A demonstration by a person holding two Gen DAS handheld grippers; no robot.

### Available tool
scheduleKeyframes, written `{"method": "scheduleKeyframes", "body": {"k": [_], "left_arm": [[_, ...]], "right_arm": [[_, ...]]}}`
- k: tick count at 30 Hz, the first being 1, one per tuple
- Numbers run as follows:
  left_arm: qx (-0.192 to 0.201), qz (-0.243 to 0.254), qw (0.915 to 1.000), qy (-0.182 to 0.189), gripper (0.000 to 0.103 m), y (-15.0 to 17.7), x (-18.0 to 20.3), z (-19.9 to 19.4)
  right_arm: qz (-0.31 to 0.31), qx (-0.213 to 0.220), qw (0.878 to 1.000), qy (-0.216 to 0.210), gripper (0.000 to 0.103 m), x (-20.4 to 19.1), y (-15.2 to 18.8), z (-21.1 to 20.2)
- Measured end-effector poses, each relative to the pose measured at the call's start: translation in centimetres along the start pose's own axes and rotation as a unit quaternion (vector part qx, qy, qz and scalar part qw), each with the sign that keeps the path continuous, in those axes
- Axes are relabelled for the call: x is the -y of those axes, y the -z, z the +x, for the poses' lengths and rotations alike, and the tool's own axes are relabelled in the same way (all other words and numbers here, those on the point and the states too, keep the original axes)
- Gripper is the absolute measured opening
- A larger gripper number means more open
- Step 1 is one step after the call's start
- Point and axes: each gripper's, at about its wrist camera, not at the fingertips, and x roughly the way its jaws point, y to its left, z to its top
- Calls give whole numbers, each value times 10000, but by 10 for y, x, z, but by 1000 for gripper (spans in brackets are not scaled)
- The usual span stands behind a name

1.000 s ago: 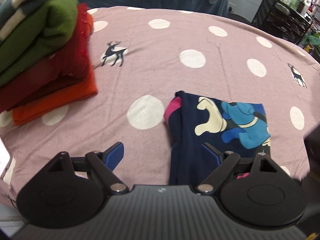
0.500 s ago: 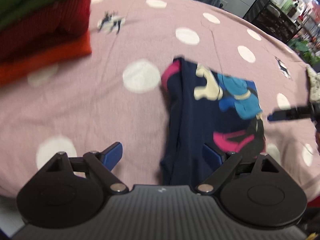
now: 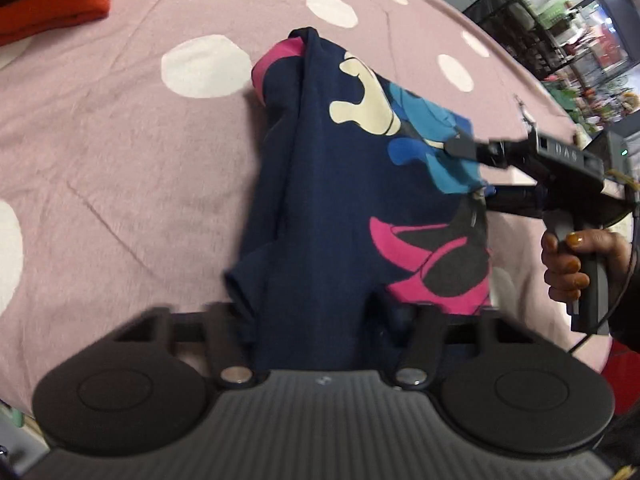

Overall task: Fold small clothes
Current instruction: 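Grasp the folded bundle with the right gripper while the left gripper grips its other side, then carry the bundle with both grippers onto the beige clothes pile and release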

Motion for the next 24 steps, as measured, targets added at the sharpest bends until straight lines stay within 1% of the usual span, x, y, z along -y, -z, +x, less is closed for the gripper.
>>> {"method": "scheduleKeyframes", "body": {"k": [1, 2, 3, 4, 5, 8, 10, 12, 13, 15, 18, 21, 22, 23, 24], "left_arm": [[-79, -71, 9998, 138, 17, -3, 0, 2], [-110, -170, 9997, 165, 16, -4, 0, 3], [-155, -117, 9998, 89, 16, -7, 4, 4], [-177, 39, 9998, 1, 15, -10, 11, 3], [-161, 166, 9997, -31, 15, -13, 20, 2], [-45, 396, 9990, 215, 14, -30, 57, -4], [-13, 745, 9964, 394, 14, -48, 96, -2], [-28, 1122, 9914, 669, 14, -70, 144, 6], [-31, 1346, 9873, 841, 14, -81, 171, 11], [-77, 1730, 9779, 1170, 15, -102, 231, 25], [-86, 2340, 9587, 1614, 15, -126, 329, 47], [-105, 2729, 9417, 1968, 15, -139, 422, 73], [-139, 2825, 9374, 2033, 16, -139, 449, 84], [-167, 2886, 9350, 2053, 16, -140, 473, 96], [-244, 2863, 9352, 2071, 16, -140, 493, 112]], "right_arm": [[-51, 58, 10000, 27, 93, -3, -2, 2], [-139, 70, 9998, 152, 73, -7, -3, 4], [-189, 65, 9994, 284, 42, -9, -5, 4], [-144, 55, 9996, 247, 35, -7, -7, 1], [-112, 103, 9997, 194, 33, -6, -9, -5], [-378, 485, 9981, 58, 31, -20, -12, -43], [-454, 779, 9959, 69, 31, -25, -21, -82], [-306, 1087, 9935, 128, 31, -20, -36, -132], [-250, 1251, 9917, 181, 31, -16, -45, -161], [-236, 1558, 9865, 447, 31, -6, -63, -222], [-82, 1994, 9749, 983, 31, 20, -86, -318], [-18, 2343, 9612, 1458, 31, 48, -107, -406], [39, 2344, 9586, 1617, 31, 59, -116, -430], [117, 2390, 9542, 1796, 31, 71, -122, -451], [204, 2441, 9492, 1977, 32, 84, -129, -470]]}}
